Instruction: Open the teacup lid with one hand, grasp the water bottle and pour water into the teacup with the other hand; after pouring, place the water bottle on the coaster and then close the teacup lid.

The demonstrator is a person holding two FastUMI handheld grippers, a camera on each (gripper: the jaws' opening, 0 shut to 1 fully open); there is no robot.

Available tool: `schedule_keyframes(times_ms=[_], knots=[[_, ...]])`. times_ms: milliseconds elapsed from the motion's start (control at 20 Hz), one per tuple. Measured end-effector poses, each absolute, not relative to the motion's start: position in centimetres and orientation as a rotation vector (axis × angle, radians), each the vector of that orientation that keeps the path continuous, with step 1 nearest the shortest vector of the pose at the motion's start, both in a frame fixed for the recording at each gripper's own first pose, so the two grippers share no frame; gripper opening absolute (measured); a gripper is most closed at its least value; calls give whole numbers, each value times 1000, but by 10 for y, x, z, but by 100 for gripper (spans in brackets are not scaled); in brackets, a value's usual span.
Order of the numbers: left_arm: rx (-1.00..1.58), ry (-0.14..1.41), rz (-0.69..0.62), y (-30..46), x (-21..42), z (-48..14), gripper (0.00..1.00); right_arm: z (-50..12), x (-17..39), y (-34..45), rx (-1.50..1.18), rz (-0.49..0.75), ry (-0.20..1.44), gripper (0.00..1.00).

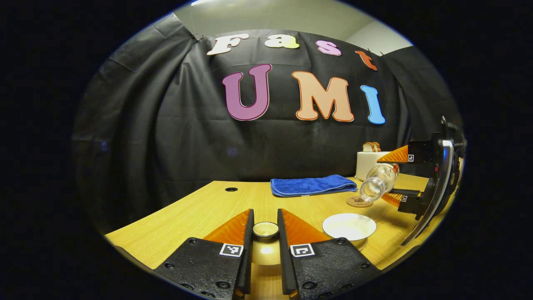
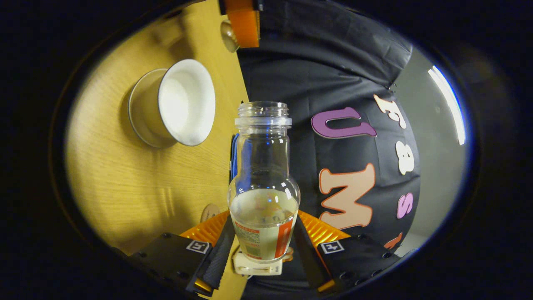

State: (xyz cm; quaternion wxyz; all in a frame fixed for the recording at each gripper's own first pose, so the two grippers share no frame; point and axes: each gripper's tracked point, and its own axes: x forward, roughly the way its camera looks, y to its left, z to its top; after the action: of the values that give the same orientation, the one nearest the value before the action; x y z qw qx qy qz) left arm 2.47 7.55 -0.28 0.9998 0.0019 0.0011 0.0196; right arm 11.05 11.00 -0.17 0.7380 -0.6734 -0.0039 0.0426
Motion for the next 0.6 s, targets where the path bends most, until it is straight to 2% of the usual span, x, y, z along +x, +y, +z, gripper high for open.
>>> schedule_keyframes(times_ms=[100,200,300,350,600], knots=[[4,2,39,75,25,-3,26,1,113,116,-1372,108,16,78],[4,2,40,75,25,-3,26,-1,112,115,-1277,115,28,82],[4,2,39,75,25,-3,26,0,111,111,-1147,120,42,81],[4,2,40,75,26,-3,26,1,110,110,-1076,124,52,83],[4,2,39,75,25,-3,26,14,114,93,-693,118,77,78]])
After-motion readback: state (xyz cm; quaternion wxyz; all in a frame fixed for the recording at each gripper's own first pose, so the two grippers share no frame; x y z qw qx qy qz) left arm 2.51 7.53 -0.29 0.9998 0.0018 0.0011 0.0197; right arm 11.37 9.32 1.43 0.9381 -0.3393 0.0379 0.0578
